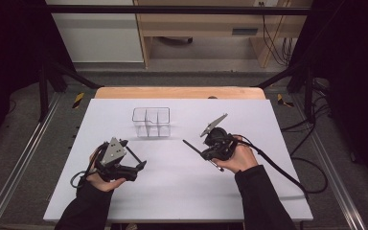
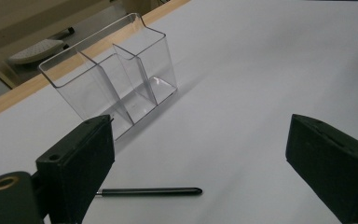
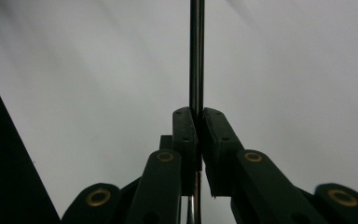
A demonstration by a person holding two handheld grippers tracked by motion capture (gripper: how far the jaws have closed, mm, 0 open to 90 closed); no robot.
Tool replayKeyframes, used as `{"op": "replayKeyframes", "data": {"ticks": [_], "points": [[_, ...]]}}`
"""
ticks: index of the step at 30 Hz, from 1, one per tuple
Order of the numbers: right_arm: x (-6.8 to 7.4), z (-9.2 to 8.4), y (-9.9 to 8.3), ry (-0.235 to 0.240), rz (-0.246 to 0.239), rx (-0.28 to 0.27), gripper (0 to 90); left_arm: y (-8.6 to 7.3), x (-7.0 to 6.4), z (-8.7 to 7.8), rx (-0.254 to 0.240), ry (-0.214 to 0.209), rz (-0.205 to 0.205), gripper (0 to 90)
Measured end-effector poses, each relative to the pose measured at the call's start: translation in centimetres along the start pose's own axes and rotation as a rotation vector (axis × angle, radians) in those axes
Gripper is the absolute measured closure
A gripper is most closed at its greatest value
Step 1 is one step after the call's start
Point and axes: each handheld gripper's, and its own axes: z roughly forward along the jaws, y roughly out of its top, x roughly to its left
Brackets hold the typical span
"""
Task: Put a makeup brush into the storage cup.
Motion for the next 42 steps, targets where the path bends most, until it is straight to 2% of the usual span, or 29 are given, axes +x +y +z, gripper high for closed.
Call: {"op": "replayKeyframes", "data": {"ticks": [13, 29, 42], "points": [[0.4, -0.5, 0.3, 0.021, -0.017, -0.016, 84.5, 1.9, -1.4, 1.0, 0.009, -0.005, 0.100, 7.1], [0.6, -0.4, 0.3, 0.047, -0.021, -0.015, 84.5, 3.7, -3.7, 2.8, 0.052, -0.020, 0.236, 7.9], [1.0, 0.0, 0.2, 0.071, -0.027, -0.015, 84.5, 4.9, -5.1, 3.9, 0.072, -0.025, 0.312, 8.7]]}}
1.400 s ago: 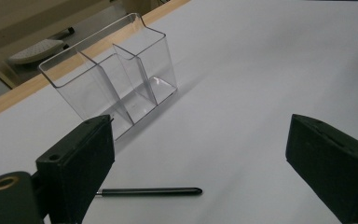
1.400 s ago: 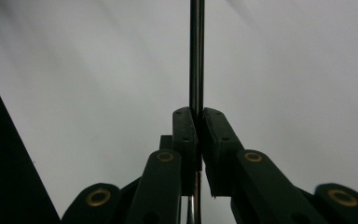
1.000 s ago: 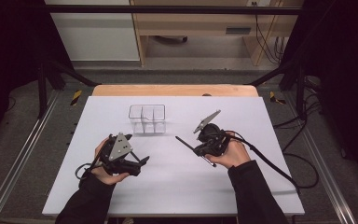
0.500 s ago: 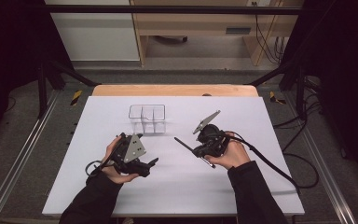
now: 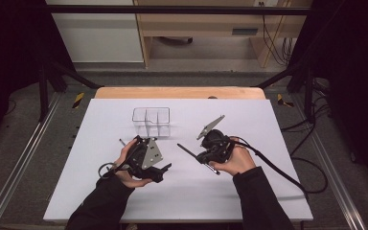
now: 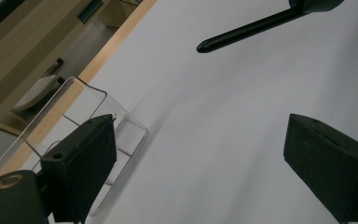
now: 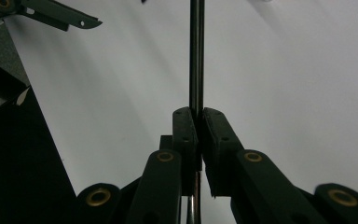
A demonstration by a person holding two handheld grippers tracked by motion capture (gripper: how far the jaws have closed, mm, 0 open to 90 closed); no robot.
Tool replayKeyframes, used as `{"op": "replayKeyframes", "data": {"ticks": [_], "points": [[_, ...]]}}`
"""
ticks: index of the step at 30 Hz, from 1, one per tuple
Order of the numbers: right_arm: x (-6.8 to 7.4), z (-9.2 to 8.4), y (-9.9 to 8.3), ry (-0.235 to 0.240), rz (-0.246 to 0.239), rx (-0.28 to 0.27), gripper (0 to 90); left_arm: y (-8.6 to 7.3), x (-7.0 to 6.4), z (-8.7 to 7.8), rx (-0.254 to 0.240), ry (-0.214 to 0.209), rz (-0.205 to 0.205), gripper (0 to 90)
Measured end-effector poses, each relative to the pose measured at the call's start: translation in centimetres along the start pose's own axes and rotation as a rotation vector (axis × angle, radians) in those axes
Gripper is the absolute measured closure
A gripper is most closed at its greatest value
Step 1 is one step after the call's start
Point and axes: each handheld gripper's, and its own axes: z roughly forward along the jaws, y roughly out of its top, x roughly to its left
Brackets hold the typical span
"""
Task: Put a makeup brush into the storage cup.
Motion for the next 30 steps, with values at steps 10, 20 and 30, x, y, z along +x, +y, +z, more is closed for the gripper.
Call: {"op": "replayKeyframes", "data": {"ticks": [10, 20, 30], "points": [[0.0, -0.2, 0.0, 0.008, 0.000, 0.003, 84.6, 1.2, -0.6, 0.6, 0.006, -0.003, 0.059, 9.5], [0.5, -0.3, 0.2, 0.022, -0.016, 0.014, 84.6, 2.6, -1.6, 1.1, 0.019, 0.013, 0.137, 11.9], [0.7, -0.3, 0.2, 0.036, -0.022, 0.021, 84.6, 2.8, -2.5, 1.6, 0.038, 0.035, 0.191, 14.6]]}}
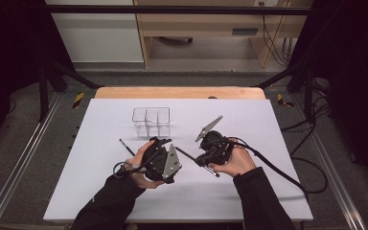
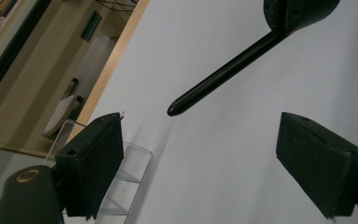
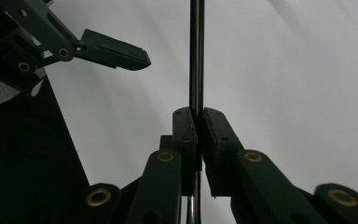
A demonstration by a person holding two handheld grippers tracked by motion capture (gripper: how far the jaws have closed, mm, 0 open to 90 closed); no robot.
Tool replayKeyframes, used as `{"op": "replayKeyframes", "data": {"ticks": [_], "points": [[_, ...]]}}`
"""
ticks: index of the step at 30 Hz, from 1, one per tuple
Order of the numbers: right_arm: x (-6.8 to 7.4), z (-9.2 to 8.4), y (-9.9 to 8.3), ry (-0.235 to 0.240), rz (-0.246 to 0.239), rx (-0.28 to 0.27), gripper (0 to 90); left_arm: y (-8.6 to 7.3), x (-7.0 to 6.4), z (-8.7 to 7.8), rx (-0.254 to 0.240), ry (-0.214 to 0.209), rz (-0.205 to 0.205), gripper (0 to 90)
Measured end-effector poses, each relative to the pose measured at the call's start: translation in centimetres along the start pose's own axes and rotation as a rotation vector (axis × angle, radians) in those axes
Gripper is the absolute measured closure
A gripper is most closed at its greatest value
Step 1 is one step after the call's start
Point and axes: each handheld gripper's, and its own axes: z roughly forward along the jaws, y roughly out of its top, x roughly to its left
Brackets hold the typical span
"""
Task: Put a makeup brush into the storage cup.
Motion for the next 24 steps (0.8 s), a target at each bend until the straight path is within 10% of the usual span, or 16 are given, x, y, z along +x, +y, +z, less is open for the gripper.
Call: {"op": "replayKeyframes", "data": {"ticks": [24], "points": [[0.2, 0.5, 0.0, 0.022, -0.008, 0.014, 84.5, 1.0, -1.3, 0.7, 0.019, 0.026, 0.158, 28.6]]}}
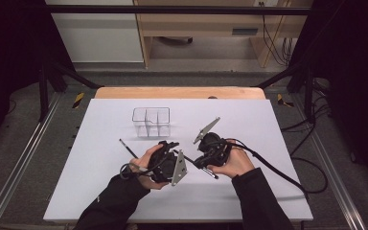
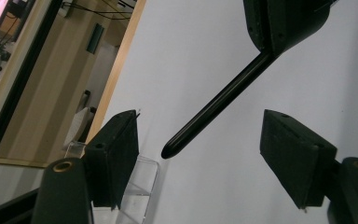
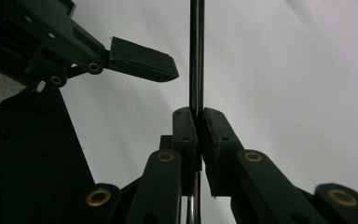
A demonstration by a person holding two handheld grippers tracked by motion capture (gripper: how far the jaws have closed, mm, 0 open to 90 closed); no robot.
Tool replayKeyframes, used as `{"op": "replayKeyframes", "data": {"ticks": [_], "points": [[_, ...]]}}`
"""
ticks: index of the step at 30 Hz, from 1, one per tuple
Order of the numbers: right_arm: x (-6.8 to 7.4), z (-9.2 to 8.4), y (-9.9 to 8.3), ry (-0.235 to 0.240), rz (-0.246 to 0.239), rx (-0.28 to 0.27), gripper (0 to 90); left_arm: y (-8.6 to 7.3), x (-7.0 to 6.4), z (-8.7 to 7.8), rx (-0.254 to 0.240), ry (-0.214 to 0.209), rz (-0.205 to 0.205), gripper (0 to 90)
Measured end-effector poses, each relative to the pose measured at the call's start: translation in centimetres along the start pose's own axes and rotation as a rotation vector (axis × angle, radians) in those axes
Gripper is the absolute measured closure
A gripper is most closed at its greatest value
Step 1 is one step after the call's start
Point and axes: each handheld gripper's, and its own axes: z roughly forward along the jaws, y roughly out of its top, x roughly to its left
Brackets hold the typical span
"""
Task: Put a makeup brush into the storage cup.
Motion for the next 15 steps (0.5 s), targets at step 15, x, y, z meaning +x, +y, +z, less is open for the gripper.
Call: {"op": "replayKeyframes", "data": {"ticks": [15], "points": [[0.13, 0.22, -0.01, 0.010, -0.005, 0.016, 84.6, 0.74, -0.98, 0.59, 0.004, 0.009, 0.111, 45.1]]}}
